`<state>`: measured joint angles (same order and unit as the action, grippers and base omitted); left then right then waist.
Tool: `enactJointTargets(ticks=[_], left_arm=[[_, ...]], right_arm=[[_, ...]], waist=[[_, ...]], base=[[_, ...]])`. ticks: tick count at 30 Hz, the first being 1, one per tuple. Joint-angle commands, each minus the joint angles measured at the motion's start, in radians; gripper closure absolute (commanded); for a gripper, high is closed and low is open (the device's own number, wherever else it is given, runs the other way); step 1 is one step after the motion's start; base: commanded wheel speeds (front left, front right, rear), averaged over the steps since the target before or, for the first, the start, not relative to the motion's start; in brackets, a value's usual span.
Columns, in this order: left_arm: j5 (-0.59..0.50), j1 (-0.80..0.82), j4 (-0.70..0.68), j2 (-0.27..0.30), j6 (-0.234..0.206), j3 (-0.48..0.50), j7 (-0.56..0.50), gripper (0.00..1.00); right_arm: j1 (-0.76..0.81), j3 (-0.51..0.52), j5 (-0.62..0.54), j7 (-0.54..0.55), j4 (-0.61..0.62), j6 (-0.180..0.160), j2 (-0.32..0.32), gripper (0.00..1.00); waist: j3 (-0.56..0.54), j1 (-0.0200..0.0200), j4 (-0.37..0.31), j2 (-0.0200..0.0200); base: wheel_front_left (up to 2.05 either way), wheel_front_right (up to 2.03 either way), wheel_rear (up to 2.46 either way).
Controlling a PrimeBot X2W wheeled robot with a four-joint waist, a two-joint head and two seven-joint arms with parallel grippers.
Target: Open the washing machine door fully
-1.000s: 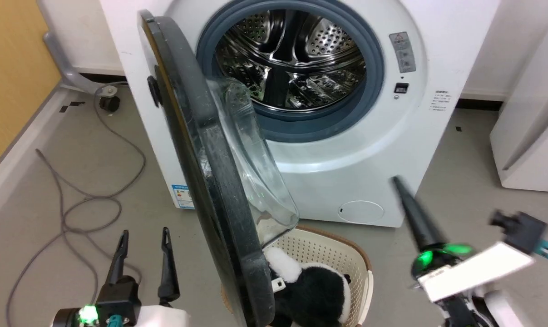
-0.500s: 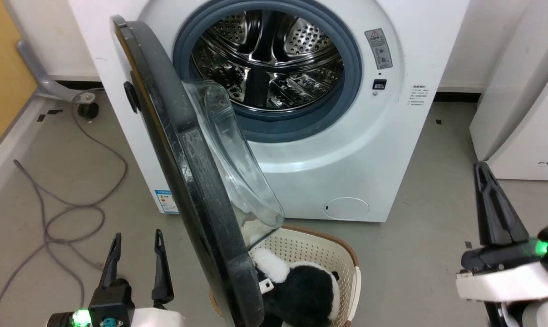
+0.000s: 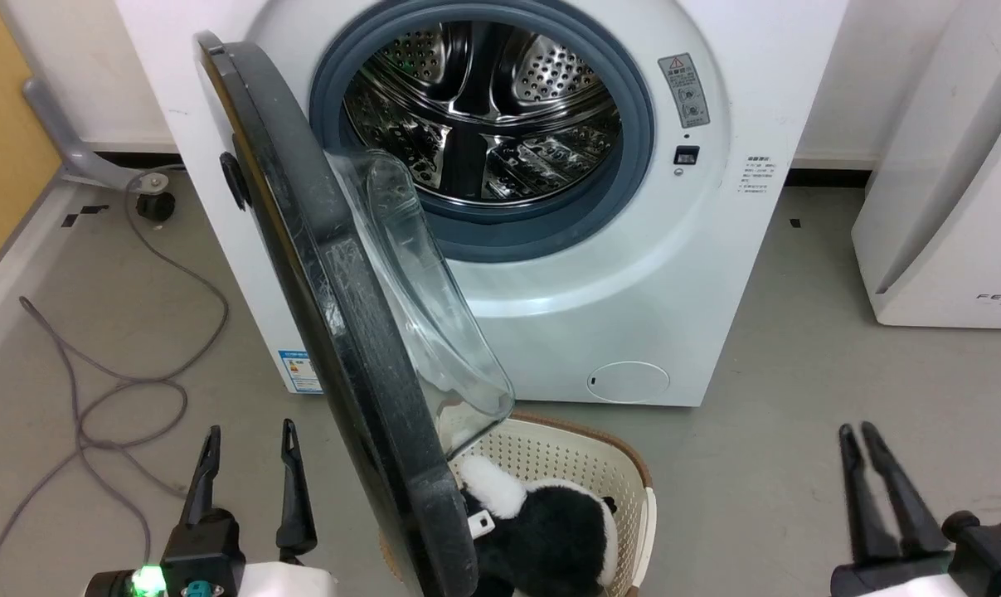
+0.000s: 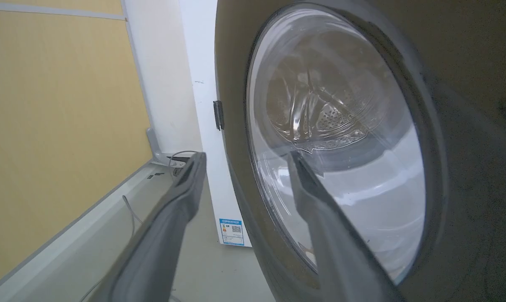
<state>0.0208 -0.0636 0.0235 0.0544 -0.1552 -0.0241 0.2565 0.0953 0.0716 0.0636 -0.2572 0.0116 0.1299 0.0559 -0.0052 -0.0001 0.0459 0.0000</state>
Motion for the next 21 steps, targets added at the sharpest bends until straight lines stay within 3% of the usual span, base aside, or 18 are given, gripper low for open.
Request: enactJointTargets(ticks=[1,6,7,8,13,21], left_arm=[[-0.001,-0.012,-0.002,0.004,0.003,0.002,0.005,0.0],[0.008,-0.01,-0.001,0.003,0.006,0.008,0.005,0.0],[0.007,-0.009,-0.003,0.002,0.005,0.009,0.005,0.74],[0.007,-0.006,-0.006,0.002,0.005,0.012,0.005,1.0],[0.013,0.032,-0.041,0.016,0.015,0.048,0.005,1.0],[-0.008,0.122,-0.212,0.045,0.047,0.046,0.005,1.0]], right_arm=[[0.012,0.002,0.012,-0.004,-0.005,0.001,-0.005,0.0],[0.014,0.004,0.027,-0.004,-0.017,0.001,-0.005,0.0],[0.014,0.006,0.027,-0.004,-0.018,0.001,-0.005,0.0],[0.013,0.009,0.027,-0.004,-0.018,0.001,-0.005,0.0],[0.013,0.024,0.028,-0.004,-0.015,0.001,-0.006,0.0],[0.014,0.02,0.027,-0.004,0.016,0.001,-0.006,0.0]], waist=[[-0.001,0.0001,0.0,0.0],[-0.004,0.0001,0.002,0.0],[-0.004,0.0001,0.003,0.0],[-0.004,0.0001,0.003,0.0],[-0.004,0.0001,0.014,0.0],[-0.005,0.0001,0.024,0.0]], base=[[0.0,0.0,0.0],[0.0,0.0,0.0],[0.0,0.0,0.0],[0.0,0.0,0.0],[0.0,0.0,0.0],[0.0,0.0,0.0]])
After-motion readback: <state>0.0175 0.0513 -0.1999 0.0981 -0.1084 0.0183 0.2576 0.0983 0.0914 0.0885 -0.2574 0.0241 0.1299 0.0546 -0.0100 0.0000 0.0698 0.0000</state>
